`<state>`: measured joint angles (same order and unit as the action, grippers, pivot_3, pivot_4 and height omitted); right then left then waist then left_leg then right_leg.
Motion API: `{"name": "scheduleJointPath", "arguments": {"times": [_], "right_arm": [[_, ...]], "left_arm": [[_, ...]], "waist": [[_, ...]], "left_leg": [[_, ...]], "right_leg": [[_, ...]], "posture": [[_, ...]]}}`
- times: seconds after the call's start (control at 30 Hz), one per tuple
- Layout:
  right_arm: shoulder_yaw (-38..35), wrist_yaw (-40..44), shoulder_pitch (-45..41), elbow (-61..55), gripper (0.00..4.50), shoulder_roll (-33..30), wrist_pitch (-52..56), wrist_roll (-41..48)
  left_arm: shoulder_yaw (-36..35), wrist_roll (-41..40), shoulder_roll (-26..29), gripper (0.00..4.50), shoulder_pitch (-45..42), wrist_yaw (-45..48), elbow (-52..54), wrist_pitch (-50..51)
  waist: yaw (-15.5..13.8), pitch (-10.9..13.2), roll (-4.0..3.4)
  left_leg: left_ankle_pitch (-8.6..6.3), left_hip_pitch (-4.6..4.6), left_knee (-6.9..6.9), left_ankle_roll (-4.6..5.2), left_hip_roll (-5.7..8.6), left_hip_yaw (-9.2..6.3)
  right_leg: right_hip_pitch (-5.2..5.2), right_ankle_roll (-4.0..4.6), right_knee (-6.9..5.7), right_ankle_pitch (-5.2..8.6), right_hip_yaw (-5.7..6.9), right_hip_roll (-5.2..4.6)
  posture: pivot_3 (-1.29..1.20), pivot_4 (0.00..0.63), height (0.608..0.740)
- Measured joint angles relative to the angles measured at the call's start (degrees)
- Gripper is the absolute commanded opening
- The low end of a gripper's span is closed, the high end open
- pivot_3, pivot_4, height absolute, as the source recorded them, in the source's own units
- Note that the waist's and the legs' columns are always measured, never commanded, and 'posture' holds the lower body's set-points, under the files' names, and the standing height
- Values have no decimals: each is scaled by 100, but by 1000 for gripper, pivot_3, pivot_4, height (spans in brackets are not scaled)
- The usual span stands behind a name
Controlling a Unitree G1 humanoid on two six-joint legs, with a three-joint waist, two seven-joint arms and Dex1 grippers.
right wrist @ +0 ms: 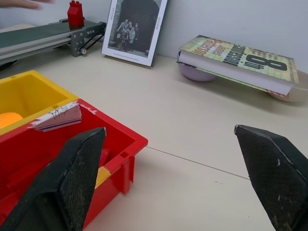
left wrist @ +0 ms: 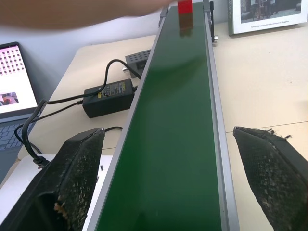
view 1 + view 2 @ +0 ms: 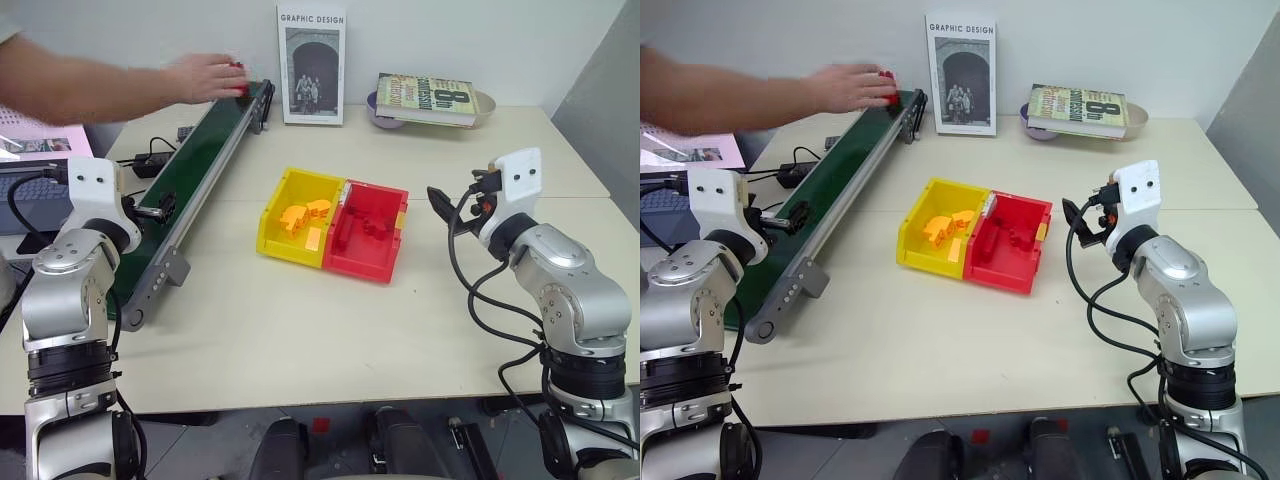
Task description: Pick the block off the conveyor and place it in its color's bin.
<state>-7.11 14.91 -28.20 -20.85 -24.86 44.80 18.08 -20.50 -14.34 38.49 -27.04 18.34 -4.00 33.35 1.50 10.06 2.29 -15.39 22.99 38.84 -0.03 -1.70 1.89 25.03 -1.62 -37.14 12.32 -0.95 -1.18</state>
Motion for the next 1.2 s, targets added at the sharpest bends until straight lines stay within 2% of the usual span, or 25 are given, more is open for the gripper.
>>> {"name": "scheduleJointPath", "arguments": {"times": [0.3,0.53,0.97,1.2], "right_arm": [[1,4,-35,44,4500,0,-16,-30],[15,161,-198,107,4500,4,-43,-14],[176,810,-663,499,4500,36,-358,156],[415,1498,-799,616,4500,28,-568,372]], "left_arm": [[-38,-155,-6,4478,93,96,157,22],[-558,-619,-207,4478,221,110,350,2],[-614,-725,-205,4478,294,109,410,-129],[-608,-726,-163,4478,306,266,294,-159]], "waist": [[0,0,0],[3,0,0],[3,0,0],[3,1,-1]], "left_leg": [[0,0,0,0,0,0],[0,-1,0,0,-1,-1],[0,0,0,0,0,-1],[0,0,-1,0,0,0]], "right_leg": [[0,0,1,0,-1,-1],[0,0,-1,0,1,0],[0,0,0,0,1,0],[0,0,0,0,2,0]], "posture": [[0,150,740],[0,150,740],[0,150,740],[0,150,740]]}}
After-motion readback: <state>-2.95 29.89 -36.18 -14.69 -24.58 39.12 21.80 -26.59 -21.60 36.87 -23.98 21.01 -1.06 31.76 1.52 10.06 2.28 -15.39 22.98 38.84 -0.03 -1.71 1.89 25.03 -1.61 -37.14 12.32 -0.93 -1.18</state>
